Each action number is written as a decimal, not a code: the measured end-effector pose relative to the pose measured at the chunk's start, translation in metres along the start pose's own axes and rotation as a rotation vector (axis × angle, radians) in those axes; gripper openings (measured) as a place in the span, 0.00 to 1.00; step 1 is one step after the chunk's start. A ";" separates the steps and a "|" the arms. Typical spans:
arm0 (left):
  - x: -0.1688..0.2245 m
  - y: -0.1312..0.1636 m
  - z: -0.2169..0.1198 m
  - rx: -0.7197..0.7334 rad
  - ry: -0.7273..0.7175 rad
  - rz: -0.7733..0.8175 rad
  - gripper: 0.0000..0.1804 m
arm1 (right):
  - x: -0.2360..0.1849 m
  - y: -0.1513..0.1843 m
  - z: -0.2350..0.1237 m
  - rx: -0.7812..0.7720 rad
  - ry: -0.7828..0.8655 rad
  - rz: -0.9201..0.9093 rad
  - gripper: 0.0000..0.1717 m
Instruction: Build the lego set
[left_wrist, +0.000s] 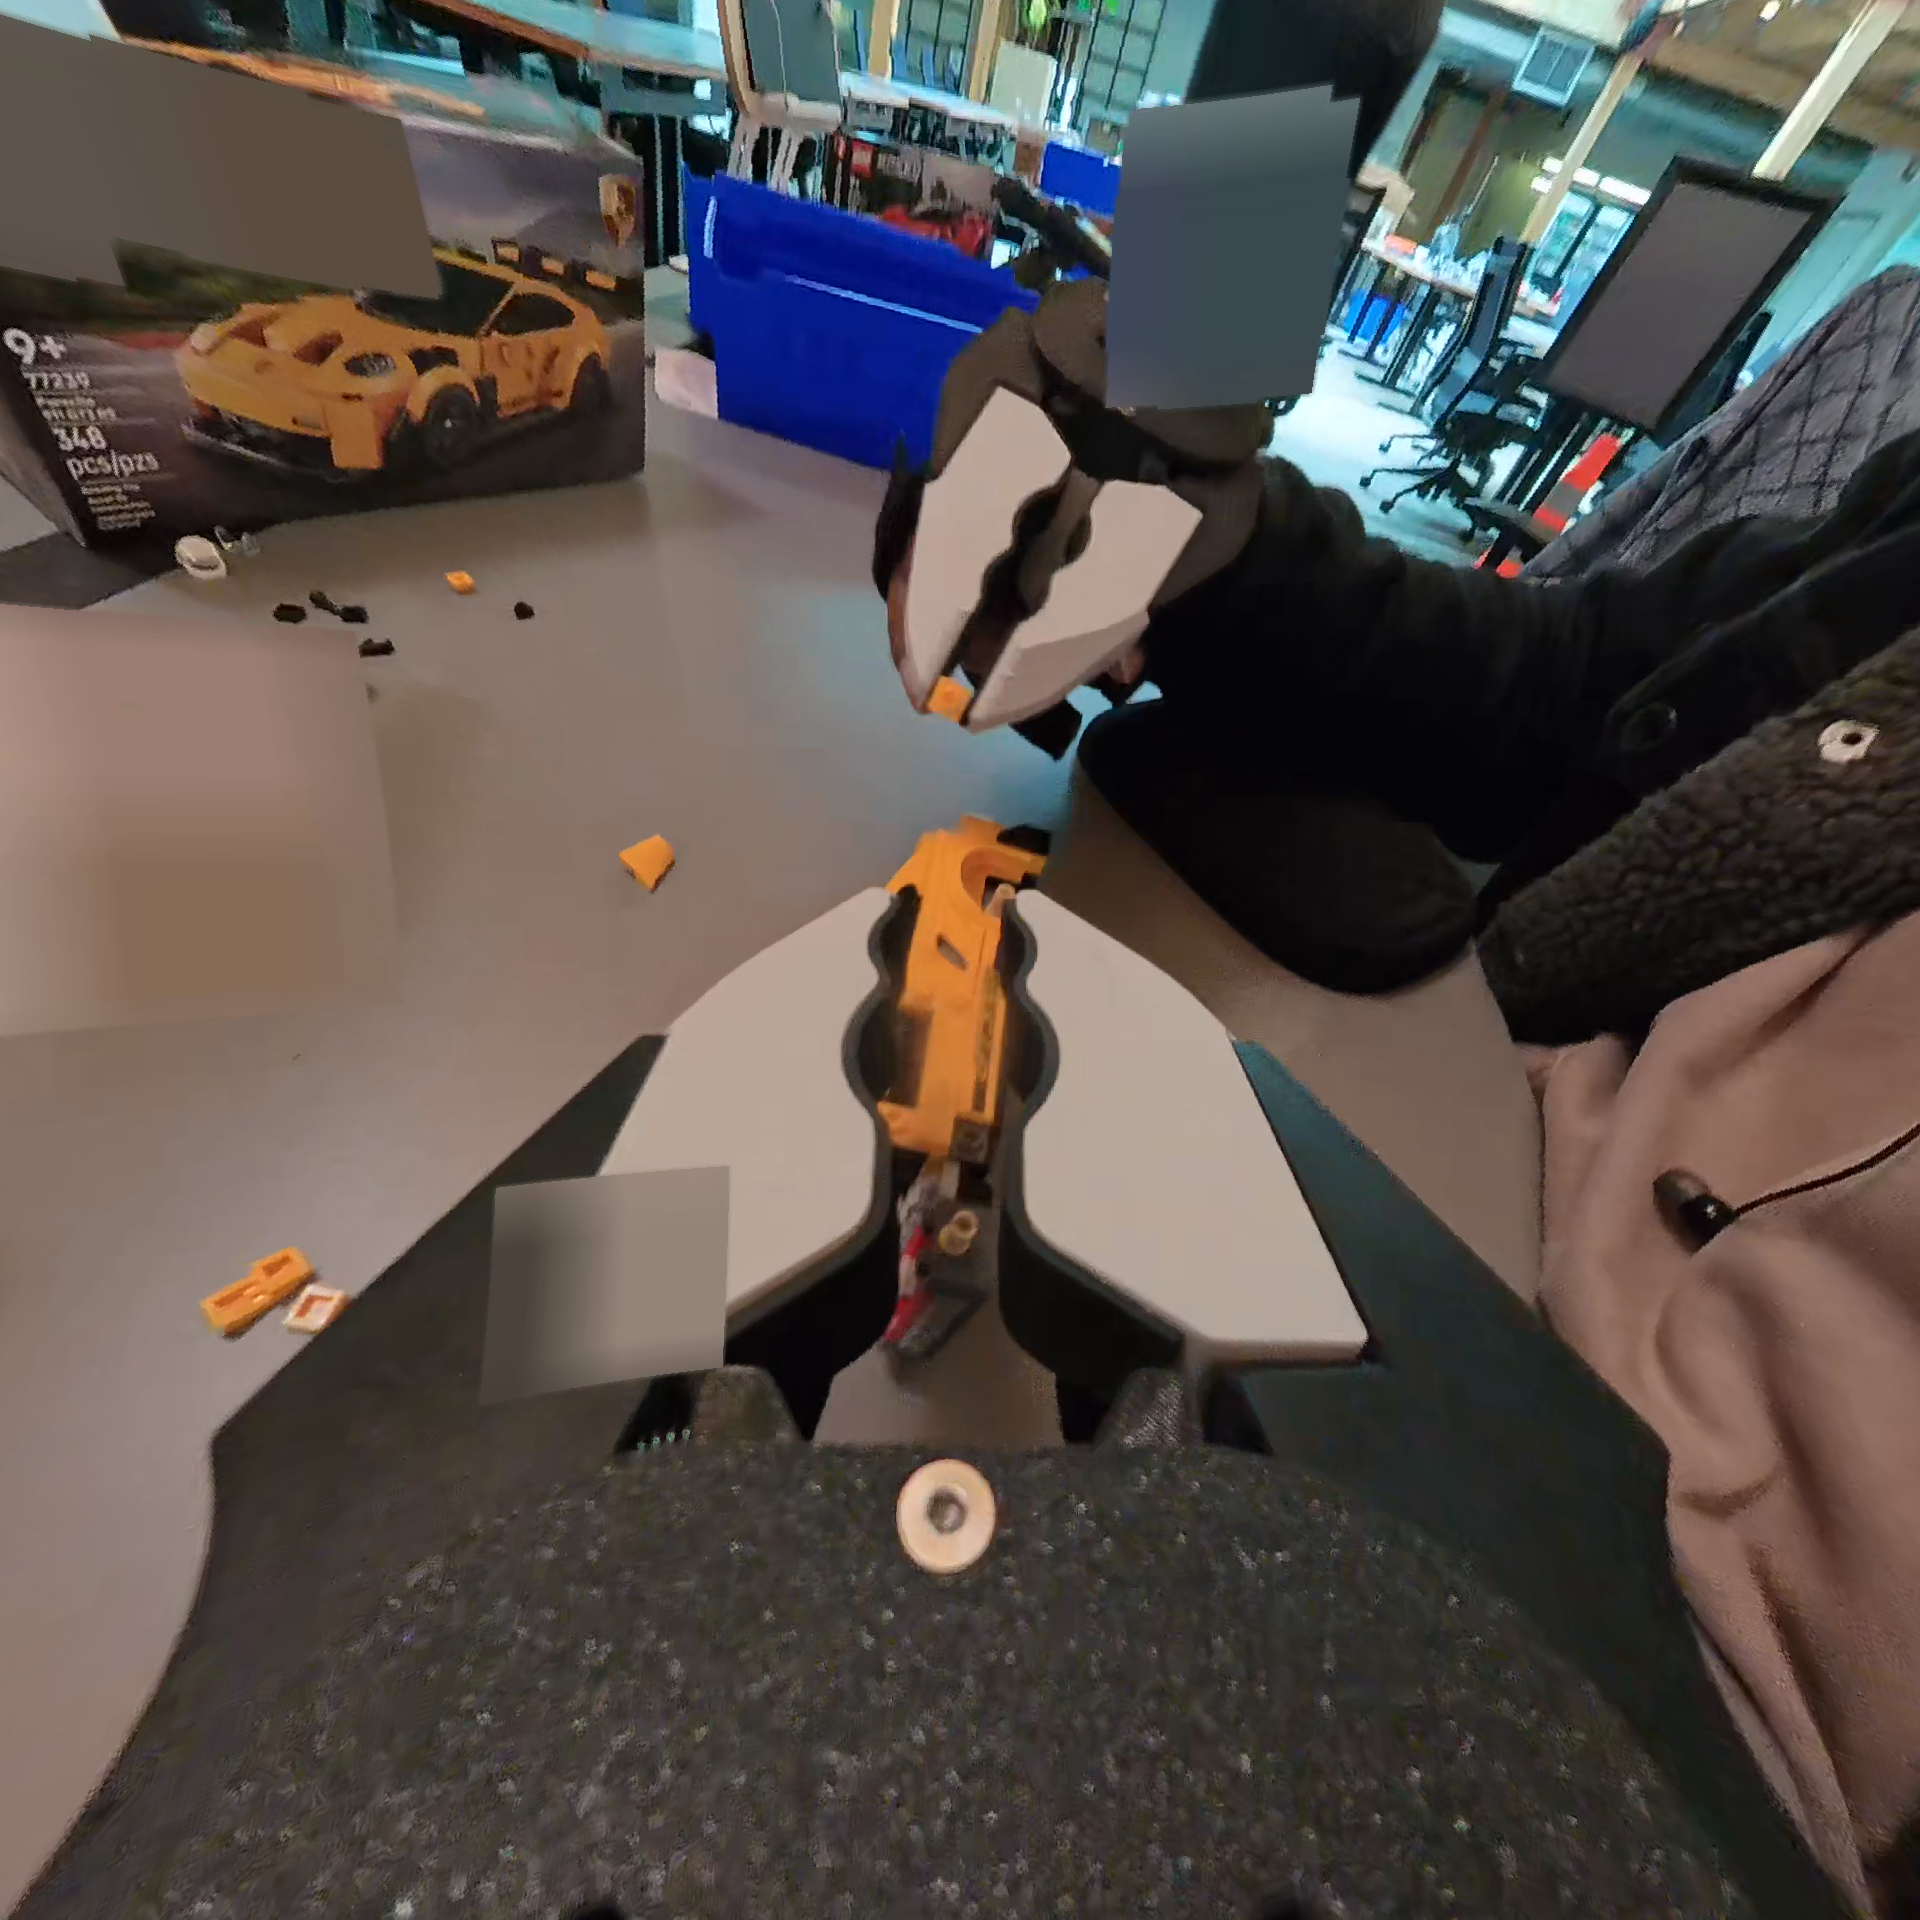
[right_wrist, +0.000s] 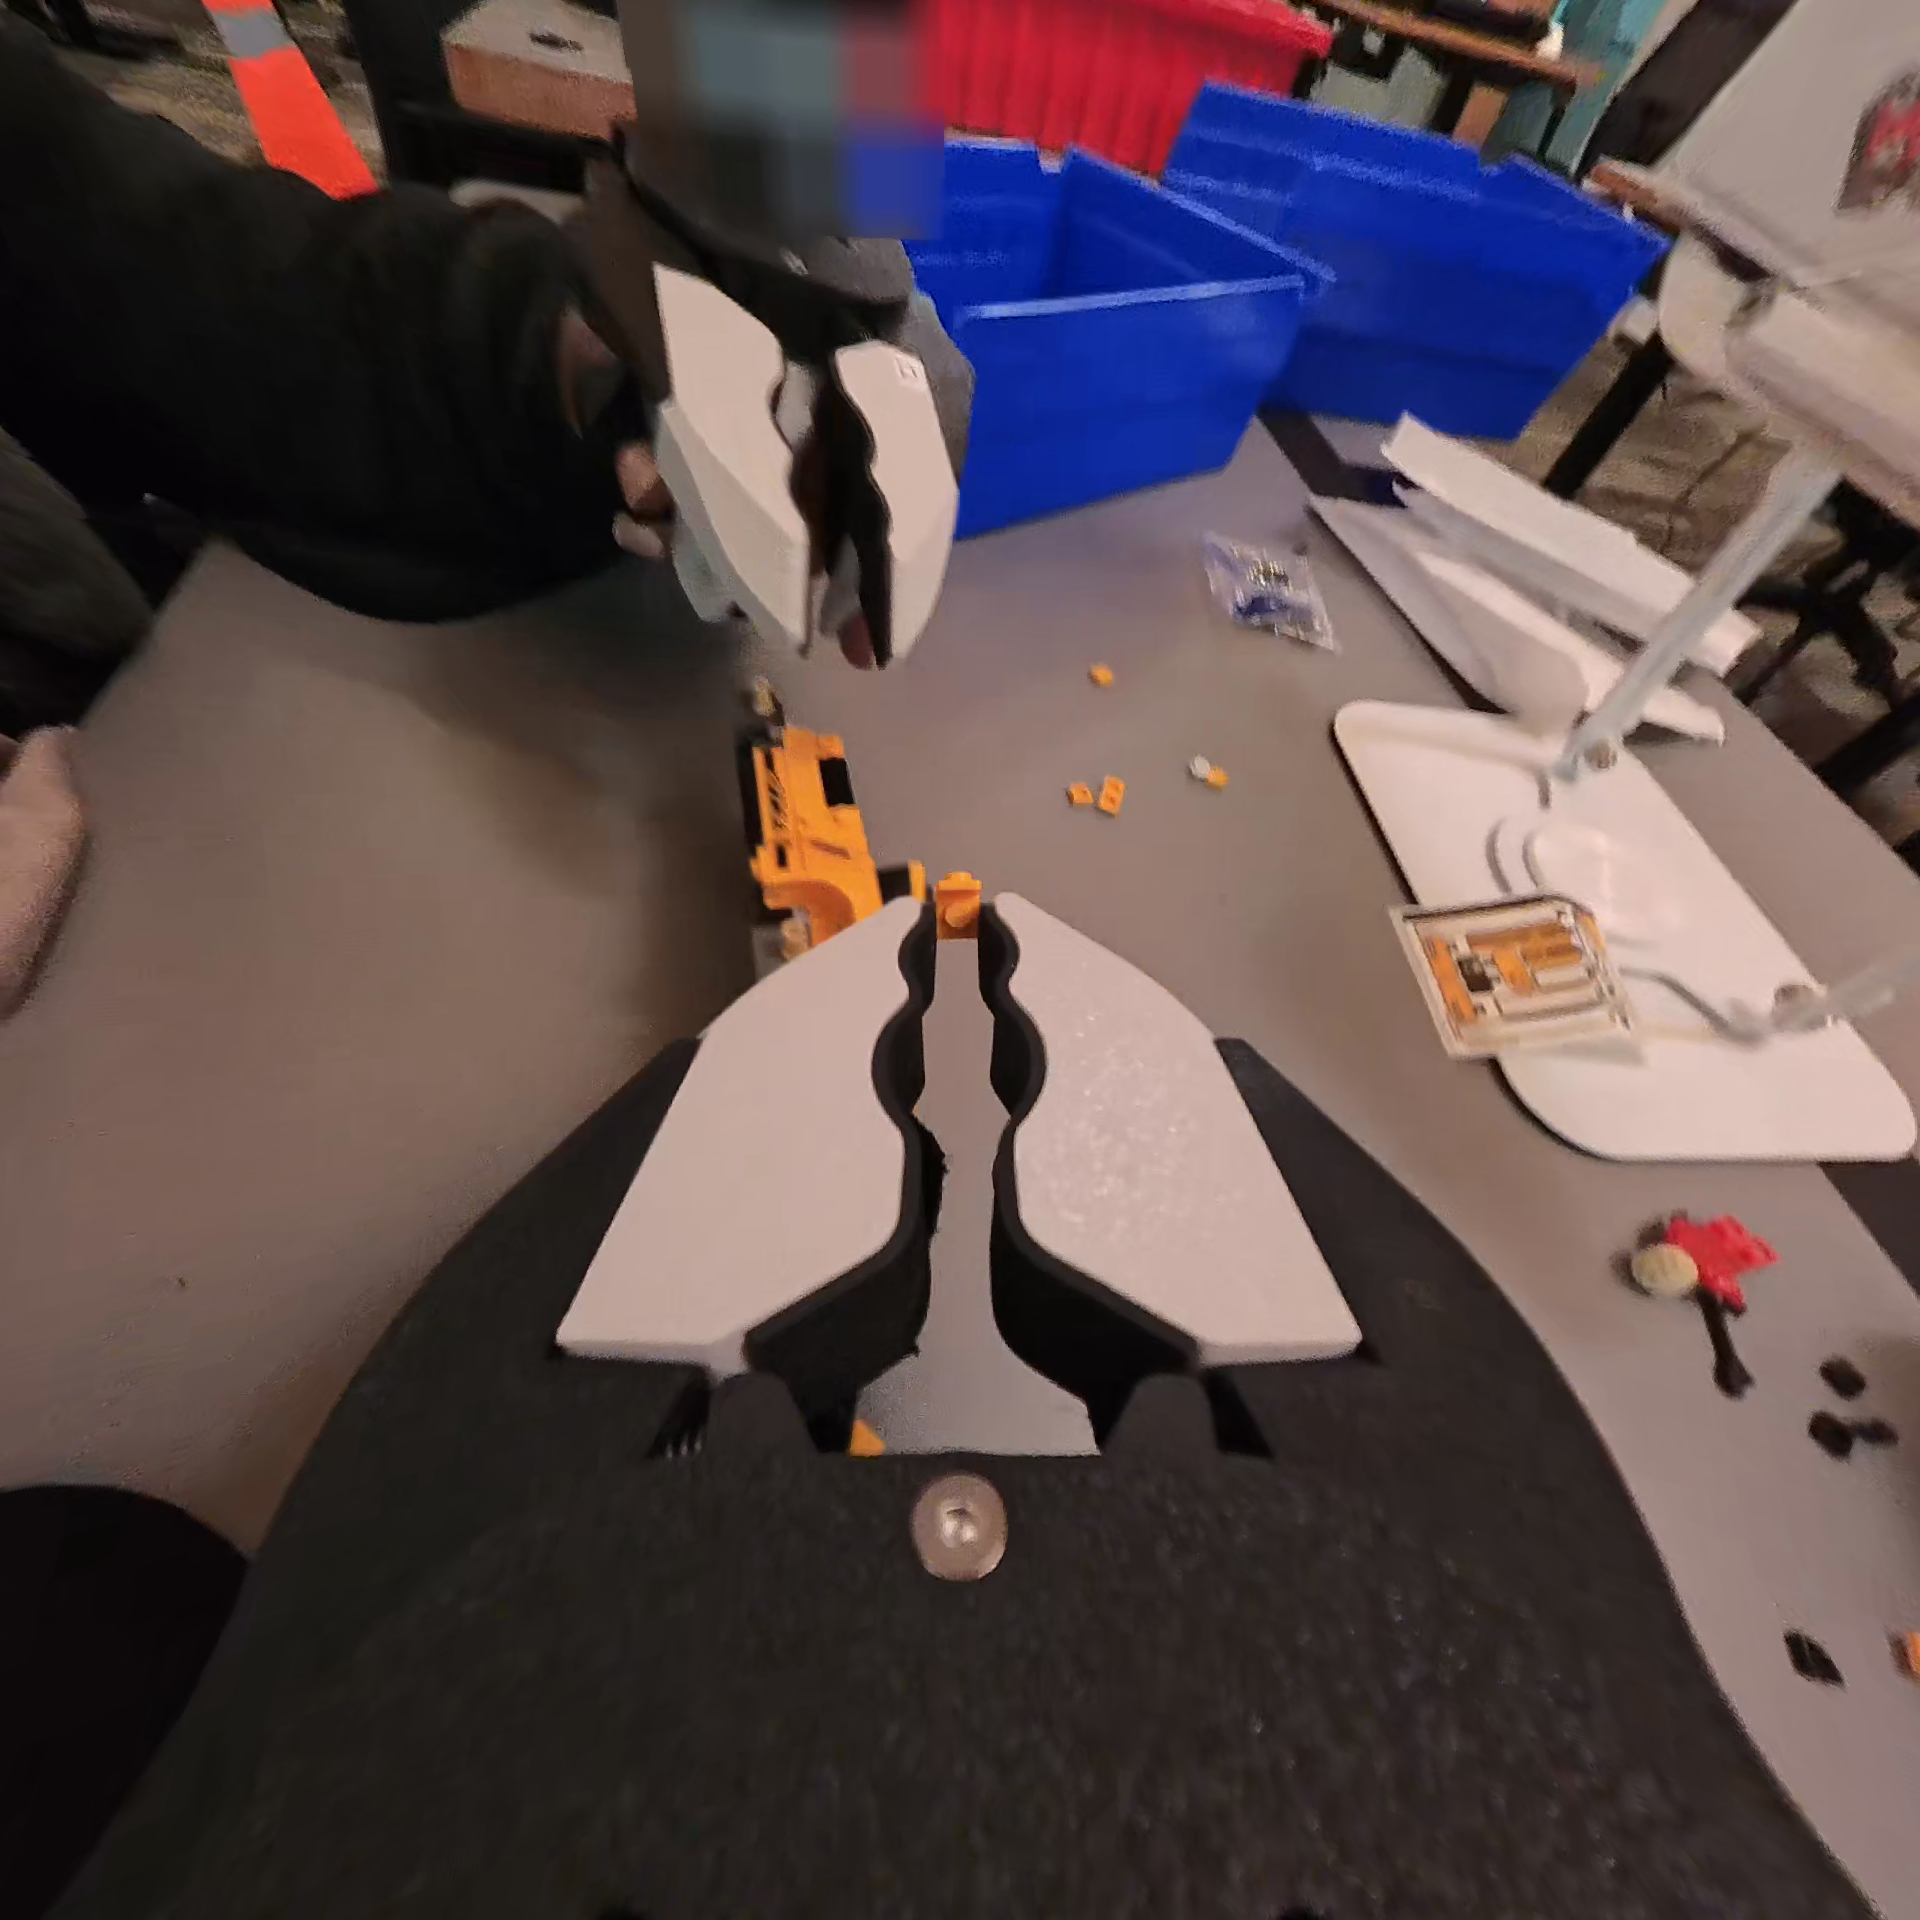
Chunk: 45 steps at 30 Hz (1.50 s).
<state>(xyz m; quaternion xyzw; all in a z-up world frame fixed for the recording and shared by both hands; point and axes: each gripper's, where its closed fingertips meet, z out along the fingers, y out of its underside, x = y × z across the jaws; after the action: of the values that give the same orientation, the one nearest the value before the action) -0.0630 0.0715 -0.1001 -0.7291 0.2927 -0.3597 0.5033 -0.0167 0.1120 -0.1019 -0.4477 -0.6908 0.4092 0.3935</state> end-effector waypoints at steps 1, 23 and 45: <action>0.003 -0.003 0.001 0.014 0.004 -0.006 0.08 | -0.005 -0.007 0.002 0.013 -0.006 -0.017 0.04; 0.040 -0.003 0.017 0.024 0.231 -0.227 0.10 | -0.043 -0.022 0.021 0.012 -0.074 -0.127 0.04; 0.026 -0.007 0.011 0.054 0.164 -0.243 0.07 | 0.017 -0.030 -0.030 0.096 0.143 -0.060 0.04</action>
<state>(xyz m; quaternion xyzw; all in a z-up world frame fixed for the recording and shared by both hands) -0.0386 0.0593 -0.0906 -0.7136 0.2326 -0.4843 0.4497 -0.0028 0.1262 -0.0610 -0.4355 -0.6538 0.3966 0.4749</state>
